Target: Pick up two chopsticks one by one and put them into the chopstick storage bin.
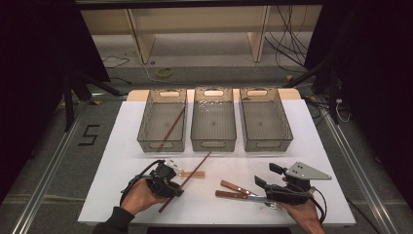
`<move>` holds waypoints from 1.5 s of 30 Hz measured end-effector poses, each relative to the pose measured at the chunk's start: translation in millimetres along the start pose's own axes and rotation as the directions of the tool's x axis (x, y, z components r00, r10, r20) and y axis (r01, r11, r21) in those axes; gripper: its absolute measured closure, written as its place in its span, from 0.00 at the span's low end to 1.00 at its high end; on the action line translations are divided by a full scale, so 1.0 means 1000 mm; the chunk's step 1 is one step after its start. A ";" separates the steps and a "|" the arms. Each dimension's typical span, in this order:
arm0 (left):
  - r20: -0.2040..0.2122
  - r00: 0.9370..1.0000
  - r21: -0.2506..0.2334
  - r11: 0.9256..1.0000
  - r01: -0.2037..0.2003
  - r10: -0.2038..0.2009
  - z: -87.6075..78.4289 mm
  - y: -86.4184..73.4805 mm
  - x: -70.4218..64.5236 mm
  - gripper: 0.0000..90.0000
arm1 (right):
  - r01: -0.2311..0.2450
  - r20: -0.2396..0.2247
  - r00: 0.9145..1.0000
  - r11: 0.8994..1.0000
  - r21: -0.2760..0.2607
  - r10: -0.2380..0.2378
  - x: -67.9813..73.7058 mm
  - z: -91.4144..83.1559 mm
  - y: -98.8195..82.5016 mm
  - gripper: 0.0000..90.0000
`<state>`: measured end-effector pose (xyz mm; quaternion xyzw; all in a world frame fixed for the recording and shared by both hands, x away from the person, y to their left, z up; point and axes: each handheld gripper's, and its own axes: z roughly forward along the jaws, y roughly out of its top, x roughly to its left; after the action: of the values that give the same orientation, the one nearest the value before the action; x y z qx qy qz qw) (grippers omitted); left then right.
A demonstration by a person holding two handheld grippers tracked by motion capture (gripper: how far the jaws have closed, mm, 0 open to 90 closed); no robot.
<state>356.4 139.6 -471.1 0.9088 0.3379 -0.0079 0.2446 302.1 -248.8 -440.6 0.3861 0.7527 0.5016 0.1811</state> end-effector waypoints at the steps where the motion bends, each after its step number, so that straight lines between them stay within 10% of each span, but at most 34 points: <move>1: -0.001 1.000 0.001 1.000 -0.001 0.001 0.000 0.000 0.000 0.77 | 0.000 0.000 1.000 1.000 -0.001 0.000 0.000 0.000 0.000 0.32; 21: -0.034 0.999 -0.009 1.000 -0.019 0.019 -0.002 -0.002 0.002 0.92 | -0.001 -0.001 1.000 1.000 0.002 0.001 0.000 0.000 0.000 0.32; 45: -0.028 0.999 -0.196 0.980 -0.029 0.024 -0.035 0.009 0.006 0.93 | -0.012 -0.003 1.000 1.000 -0.004 0.012 -0.001 0.000 0.000 0.32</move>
<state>361.6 153.4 -437.1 0.8846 0.3281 0.0405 0.3290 303.0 -249.5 -441.3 0.3896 0.7496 0.5047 0.1777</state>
